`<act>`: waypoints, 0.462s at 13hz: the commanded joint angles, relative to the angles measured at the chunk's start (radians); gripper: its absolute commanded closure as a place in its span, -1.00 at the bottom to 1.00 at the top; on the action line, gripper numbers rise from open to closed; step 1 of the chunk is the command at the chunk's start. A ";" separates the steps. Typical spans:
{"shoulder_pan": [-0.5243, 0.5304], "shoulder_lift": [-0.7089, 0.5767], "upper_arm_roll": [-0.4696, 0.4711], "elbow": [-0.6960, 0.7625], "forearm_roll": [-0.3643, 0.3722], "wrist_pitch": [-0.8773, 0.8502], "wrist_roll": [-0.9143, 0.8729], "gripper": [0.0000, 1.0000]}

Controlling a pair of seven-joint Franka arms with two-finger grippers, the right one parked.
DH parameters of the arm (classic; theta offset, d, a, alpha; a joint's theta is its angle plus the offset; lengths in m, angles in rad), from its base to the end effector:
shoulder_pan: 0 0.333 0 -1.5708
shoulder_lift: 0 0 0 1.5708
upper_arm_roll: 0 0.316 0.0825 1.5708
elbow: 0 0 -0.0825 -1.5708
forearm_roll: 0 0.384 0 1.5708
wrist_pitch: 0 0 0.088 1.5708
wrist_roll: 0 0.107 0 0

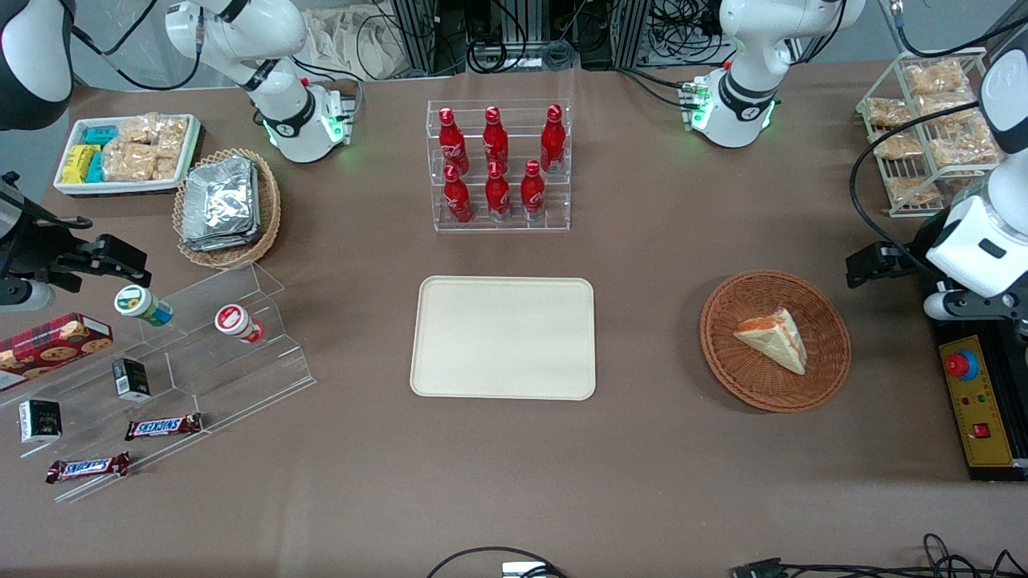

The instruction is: Place sandwich from basket to tray

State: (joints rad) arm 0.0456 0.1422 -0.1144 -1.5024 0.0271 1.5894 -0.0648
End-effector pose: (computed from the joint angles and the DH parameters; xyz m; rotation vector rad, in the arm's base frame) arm 0.5963 -0.0336 0.5769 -3.1260 0.0071 0.0835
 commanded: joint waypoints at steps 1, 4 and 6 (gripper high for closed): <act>-0.001 0.005 -0.001 0.016 -0.003 -0.025 0.010 -1.00; 0.000 0.010 0.001 0.016 -0.004 -0.028 -0.004 -1.00; 0.000 0.016 0.001 0.011 -0.004 -0.029 -0.067 -1.00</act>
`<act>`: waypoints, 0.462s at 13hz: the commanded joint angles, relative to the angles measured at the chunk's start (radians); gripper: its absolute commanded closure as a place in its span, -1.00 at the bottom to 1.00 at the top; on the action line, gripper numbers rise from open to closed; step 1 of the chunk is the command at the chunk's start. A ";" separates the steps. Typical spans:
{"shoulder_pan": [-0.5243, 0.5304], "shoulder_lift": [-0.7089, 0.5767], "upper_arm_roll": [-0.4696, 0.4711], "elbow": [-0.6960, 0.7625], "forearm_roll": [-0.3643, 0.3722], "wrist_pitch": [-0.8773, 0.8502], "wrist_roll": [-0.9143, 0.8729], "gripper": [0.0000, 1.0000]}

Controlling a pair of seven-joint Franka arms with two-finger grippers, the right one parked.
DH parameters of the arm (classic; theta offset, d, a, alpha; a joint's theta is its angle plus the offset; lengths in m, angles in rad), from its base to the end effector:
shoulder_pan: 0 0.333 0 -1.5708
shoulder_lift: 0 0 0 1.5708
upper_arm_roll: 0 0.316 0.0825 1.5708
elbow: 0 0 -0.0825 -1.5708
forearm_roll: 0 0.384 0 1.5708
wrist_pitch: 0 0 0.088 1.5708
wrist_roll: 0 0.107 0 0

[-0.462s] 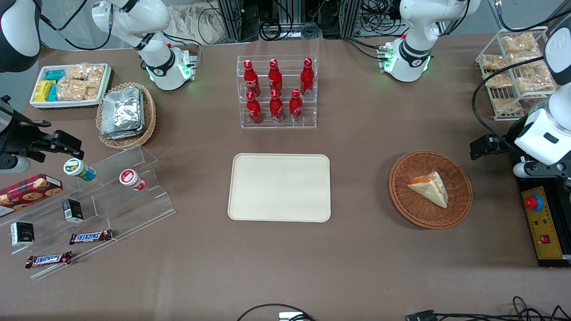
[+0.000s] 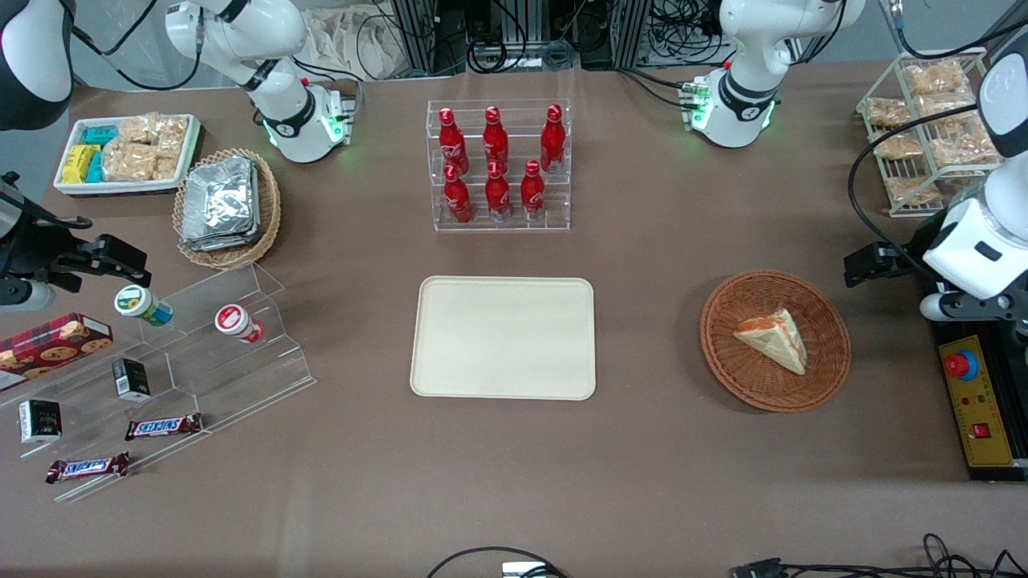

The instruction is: Place sandwich from basket to tray

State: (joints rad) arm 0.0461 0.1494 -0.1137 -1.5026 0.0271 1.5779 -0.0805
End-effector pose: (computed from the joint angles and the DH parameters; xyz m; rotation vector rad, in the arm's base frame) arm 0.5968 -0.0327 0.5716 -3.1240 -0.0193 0.1128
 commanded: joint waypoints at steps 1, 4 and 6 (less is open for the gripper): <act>0.000 0.009 0.000 -0.004 -0.004 -0.010 -0.095 -1.00; 0.003 -0.011 0.003 -0.092 -0.004 0.059 -0.186 -1.00; 0.008 -0.034 0.003 -0.172 -0.004 0.134 -0.247 -1.00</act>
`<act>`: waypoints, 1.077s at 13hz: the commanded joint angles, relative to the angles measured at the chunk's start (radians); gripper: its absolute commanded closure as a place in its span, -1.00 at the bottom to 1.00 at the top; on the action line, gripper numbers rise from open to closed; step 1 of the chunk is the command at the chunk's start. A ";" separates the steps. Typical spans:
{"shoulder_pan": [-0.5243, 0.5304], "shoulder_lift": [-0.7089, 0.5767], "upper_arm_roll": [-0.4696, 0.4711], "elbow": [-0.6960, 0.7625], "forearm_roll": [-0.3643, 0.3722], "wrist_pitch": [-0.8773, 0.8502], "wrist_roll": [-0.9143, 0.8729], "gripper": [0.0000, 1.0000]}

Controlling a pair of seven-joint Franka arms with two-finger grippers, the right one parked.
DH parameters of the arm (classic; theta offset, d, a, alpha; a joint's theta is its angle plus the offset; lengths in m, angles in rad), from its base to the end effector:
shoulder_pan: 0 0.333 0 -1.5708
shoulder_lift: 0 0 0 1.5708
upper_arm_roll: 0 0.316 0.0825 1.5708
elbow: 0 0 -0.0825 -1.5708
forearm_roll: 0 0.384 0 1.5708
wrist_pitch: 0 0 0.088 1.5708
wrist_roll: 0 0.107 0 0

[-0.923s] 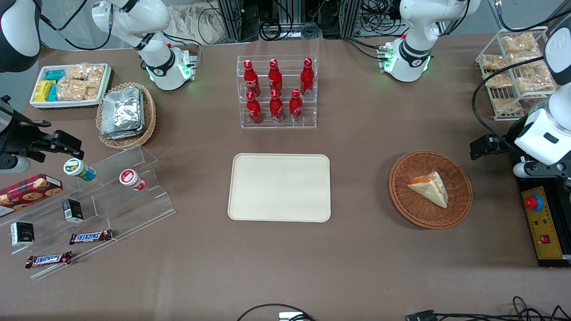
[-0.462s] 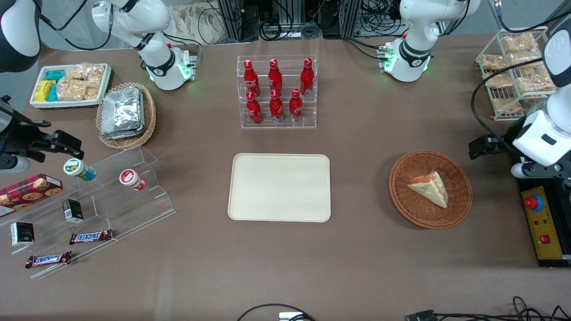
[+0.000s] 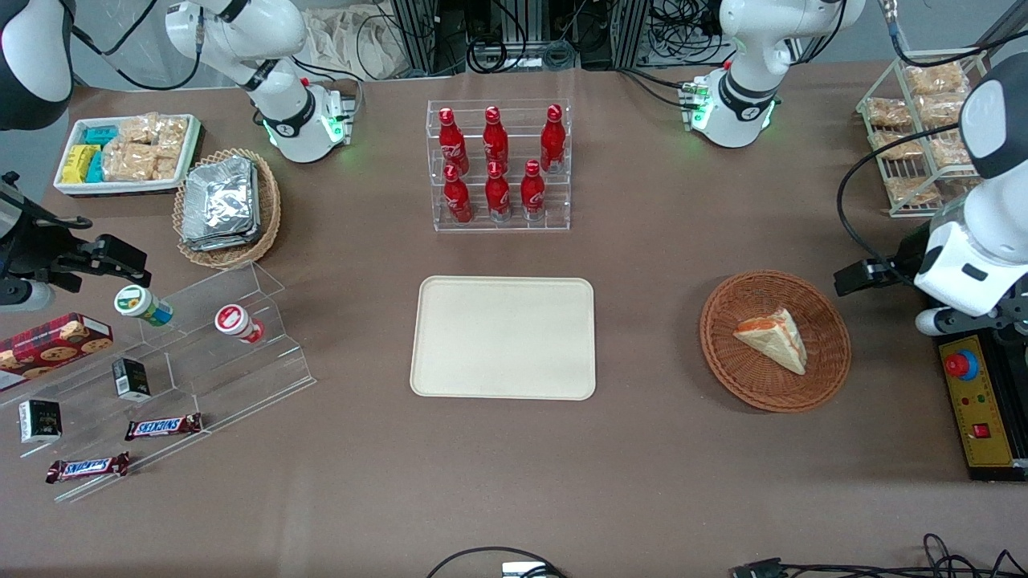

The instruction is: Place sandwich from basket to tray

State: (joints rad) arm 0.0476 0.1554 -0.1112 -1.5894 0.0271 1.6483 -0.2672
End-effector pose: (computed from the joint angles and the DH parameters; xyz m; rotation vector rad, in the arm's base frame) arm 0.5992 -0.0312 0.5327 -3.0973 -0.3119 0.1443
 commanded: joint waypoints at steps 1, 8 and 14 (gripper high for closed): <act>0.008 -0.046 0.001 -0.127 -0.006 0.105 -0.105 -1.00; 0.003 -0.033 0.001 -0.461 -0.007 0.555 -0.454 -1.00; 0.015 0.045 0.005 -0.604 -0.010 0.780 -0.491 -1.00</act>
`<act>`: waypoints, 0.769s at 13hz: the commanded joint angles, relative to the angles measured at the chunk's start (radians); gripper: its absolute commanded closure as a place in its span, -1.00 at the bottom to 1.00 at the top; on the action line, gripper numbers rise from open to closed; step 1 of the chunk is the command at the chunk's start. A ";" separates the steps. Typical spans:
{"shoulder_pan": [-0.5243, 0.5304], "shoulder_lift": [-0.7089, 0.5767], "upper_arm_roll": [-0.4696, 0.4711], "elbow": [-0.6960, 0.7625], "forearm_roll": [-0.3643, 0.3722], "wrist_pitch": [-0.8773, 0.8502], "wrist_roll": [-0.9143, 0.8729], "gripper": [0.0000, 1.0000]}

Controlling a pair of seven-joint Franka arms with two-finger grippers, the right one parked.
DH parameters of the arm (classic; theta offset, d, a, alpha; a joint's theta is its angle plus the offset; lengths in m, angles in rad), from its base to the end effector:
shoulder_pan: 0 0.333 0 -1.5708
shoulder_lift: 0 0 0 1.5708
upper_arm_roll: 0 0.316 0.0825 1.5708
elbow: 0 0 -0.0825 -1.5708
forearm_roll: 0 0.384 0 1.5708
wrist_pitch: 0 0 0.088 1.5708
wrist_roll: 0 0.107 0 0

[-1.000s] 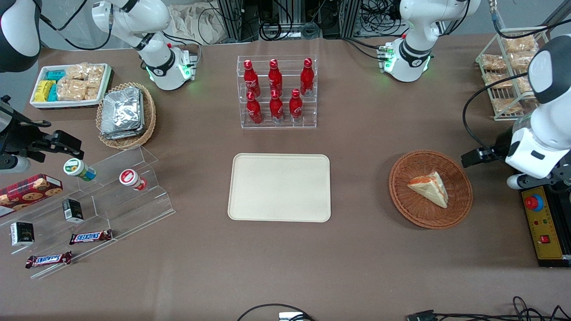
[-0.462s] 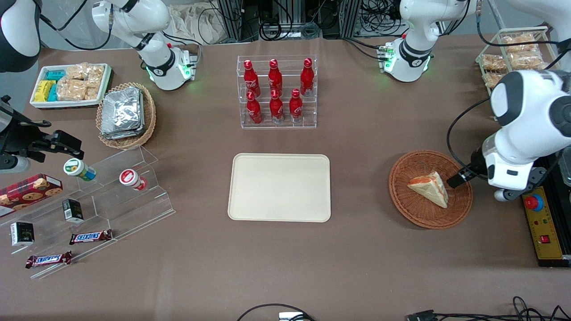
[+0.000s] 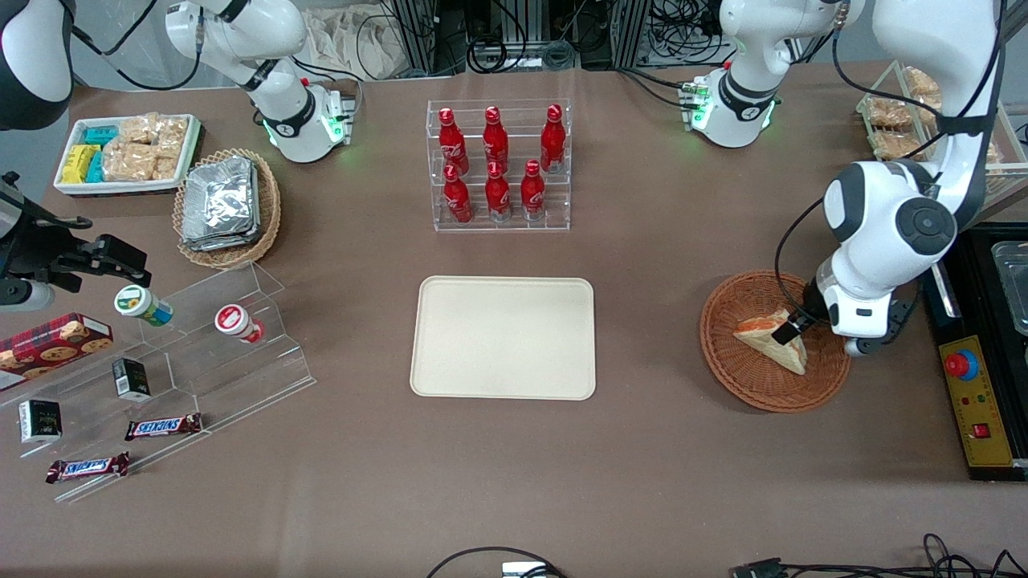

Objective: Place sandwich from basket to tray
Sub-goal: 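Lower the open left gripper onto the wrapped sandwich in the basket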

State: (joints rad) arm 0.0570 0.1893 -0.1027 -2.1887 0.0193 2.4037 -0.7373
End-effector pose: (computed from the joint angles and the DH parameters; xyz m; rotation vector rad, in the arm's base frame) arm 0.5558 -0.0248 0.3033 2.9468 1.0417 0.0351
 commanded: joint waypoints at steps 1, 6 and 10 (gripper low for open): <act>0.006 0.027 -0.003 -0.003 -0.002 0.029 -0.022 -1.00; 0.010 0.088 -0.003 0.010 -0.022 0.069 -0.036 -1.00; 0.010 0.114 -0.003 0.036 -0.022 0.069 -0.039 0.04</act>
State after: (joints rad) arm 0.0618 0.2891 -0.1013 -2.1774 0.0026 2.4692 -0.7618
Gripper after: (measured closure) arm 0.035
